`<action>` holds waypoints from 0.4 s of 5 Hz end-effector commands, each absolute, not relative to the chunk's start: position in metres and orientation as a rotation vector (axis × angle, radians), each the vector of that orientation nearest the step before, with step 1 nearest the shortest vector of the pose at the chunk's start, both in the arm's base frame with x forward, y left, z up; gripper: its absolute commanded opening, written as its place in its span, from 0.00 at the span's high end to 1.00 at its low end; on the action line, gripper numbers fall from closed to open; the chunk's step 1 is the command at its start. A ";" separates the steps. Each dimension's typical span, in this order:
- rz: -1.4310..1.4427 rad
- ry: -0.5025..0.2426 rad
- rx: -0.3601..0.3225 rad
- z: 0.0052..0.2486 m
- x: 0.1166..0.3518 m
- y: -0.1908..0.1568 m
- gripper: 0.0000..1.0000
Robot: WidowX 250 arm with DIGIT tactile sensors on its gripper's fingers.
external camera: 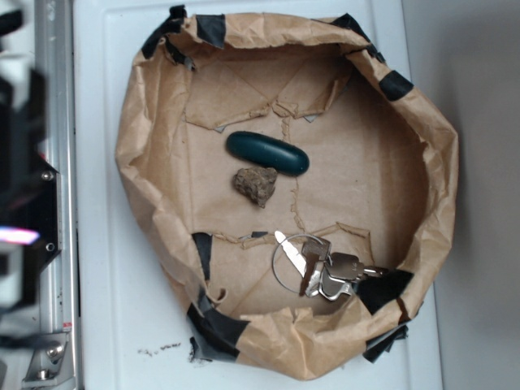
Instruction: Grab the plastic pickle.
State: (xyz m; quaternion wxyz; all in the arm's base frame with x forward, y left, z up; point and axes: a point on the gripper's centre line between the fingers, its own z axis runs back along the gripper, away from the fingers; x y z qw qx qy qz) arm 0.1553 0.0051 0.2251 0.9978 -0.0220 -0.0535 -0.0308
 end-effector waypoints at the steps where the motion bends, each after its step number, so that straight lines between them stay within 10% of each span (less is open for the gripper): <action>1: -0.346 -0.282 -0.003 0.198 0.223 0.027 0.00; 2: -0.432 -0.257 0.014 0.147 0.246 0.039 0.00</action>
